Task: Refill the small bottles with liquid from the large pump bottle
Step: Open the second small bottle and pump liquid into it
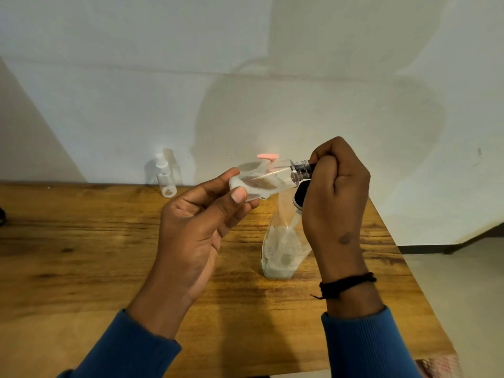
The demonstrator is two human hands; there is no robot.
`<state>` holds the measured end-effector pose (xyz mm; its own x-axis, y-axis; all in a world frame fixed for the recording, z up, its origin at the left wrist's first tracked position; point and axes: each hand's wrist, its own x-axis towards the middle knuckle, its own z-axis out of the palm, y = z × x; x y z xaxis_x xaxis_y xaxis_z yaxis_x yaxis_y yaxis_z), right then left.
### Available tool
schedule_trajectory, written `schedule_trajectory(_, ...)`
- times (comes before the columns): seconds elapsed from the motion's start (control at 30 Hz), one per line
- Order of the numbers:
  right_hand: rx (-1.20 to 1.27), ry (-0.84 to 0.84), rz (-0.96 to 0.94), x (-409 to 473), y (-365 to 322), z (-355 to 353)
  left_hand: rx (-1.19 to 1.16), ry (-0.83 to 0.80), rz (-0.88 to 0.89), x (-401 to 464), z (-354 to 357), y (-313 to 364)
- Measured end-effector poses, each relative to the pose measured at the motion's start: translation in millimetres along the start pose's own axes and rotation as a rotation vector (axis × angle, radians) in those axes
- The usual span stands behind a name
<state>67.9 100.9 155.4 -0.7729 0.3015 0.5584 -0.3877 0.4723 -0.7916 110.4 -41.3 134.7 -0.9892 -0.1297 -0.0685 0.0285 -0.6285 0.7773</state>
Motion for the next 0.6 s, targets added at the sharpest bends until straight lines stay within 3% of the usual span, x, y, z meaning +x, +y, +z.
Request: schedule_trajectory(0.6, 0.013, -0.029, -0.016, 2.3, -1.0, -1.5, -0.008, 0.001, -0.007, -0.8, -0.9, 0.4)
